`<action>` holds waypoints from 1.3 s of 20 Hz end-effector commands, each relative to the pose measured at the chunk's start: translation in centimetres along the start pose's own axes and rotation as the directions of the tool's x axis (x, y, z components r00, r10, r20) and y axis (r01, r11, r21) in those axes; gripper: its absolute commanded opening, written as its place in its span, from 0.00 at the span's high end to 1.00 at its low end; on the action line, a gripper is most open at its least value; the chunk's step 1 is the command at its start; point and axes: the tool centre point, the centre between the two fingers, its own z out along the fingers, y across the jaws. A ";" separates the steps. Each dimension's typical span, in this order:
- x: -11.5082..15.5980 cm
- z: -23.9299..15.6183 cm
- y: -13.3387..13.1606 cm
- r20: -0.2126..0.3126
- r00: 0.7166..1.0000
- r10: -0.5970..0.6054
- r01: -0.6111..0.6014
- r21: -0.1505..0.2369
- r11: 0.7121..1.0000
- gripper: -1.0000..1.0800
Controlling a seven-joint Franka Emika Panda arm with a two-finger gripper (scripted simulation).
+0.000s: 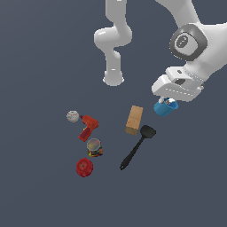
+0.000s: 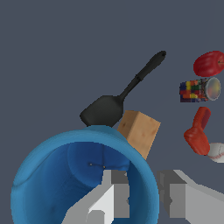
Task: Pick up a designated object from a clutter of objects.
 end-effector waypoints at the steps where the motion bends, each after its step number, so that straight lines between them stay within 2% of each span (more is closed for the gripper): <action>1: -1.3 -2.6 0.9 -0.002 1.000 0.000 0.000 0.001 1.000 1.00; 14: -6.7 -13.4 4.5 -0.002 1.000 0.000 0.000 0.003 1.000 1.00; 20: -7.8 -15.9 5.3 -0.002 1.000 0.001 -0.001 0.002 1.000 1.00; 26: -8.0 -16.7 5.6 -0.002 1.000 0.002 -0.002 0.002 1.000 1.00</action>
